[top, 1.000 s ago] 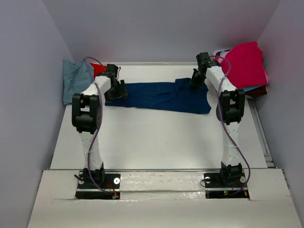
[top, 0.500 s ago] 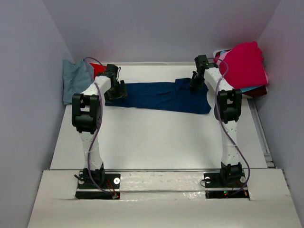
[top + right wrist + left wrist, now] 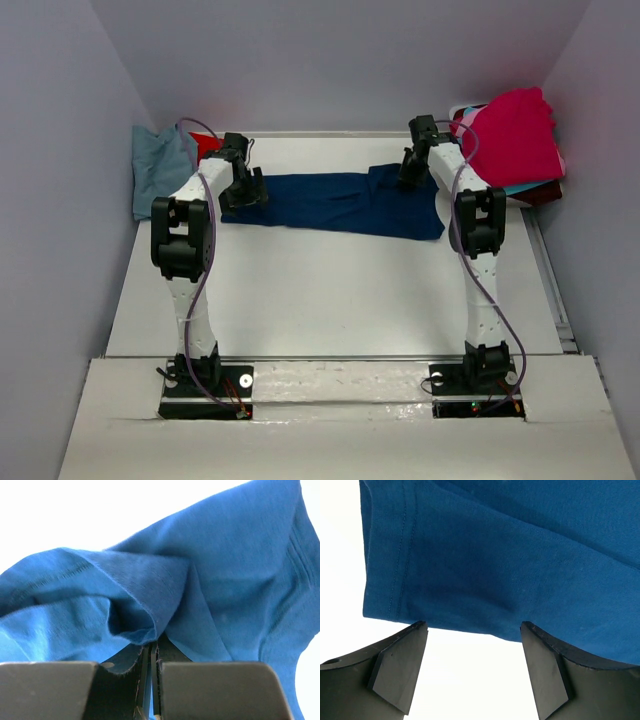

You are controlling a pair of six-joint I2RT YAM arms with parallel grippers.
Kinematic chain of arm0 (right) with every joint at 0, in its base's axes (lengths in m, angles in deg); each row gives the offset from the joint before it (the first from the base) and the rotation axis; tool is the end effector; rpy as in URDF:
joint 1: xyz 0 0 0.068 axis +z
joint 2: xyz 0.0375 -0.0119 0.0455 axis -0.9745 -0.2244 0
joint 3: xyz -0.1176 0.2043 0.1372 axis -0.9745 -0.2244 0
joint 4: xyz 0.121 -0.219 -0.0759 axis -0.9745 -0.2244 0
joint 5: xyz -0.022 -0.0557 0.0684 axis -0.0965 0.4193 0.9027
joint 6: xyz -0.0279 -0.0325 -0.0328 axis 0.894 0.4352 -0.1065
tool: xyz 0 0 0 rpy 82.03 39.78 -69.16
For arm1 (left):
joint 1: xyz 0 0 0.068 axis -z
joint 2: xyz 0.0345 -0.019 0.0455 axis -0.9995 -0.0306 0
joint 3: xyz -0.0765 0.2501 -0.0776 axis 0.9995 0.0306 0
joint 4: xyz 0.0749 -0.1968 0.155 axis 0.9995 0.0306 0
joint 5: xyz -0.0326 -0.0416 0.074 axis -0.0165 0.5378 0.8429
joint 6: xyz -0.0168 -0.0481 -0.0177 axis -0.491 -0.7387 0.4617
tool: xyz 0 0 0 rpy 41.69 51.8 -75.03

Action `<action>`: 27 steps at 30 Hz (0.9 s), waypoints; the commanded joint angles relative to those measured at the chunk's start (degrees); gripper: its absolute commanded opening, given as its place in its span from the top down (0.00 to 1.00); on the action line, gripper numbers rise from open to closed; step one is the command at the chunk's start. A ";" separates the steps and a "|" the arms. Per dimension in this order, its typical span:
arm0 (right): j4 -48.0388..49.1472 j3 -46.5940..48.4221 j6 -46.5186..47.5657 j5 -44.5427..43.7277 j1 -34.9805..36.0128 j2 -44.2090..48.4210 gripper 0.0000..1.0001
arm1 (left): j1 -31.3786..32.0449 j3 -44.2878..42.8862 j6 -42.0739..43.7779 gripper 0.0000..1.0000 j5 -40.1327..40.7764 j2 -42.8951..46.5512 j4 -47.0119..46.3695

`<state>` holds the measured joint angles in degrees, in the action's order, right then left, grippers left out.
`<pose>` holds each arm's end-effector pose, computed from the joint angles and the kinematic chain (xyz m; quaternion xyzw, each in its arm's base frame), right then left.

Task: Fold and stack the t-shirts
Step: Fold the tshirt

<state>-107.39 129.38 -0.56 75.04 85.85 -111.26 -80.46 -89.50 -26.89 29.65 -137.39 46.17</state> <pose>0.5240 0.0809 0.1783 0.1443 0.9632 0.0623 0.2181 0.4497 -0.0622 0.2014 -0.0786 0.9660 -0.0638 0.2379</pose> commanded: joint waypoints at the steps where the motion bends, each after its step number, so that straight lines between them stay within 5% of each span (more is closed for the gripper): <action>1: 2.91 4.95 0.49 -0.52 -0.03 -2.17 0.93 | 0.12 -2.24 0.89 0.14 0.71 1.28 1.51; 14: 8.35 6.37 -1.18 0.18 -0.03 -2.79 0.88 | 0.12 -2.15 0.97 0.14 0.71 1.55 1.68; 22: 11.95 7.07 -3.11 2.82 -0.03 -2.26 0.55 | 0.12 -1.71 1.06 0.14 0.71 1.81 1.59; 27: 12.66 8.47 -4.52 4.23 -0.03 -3.75 0.44 | 0.12 -1.45 1.24 0.14 0.71 2.16 1.60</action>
<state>-98.65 134.30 -3.44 77.51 85.85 -114.34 -80.46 -89.61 -26.47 29.65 -137.42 46.85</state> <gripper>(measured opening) 0.533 0.865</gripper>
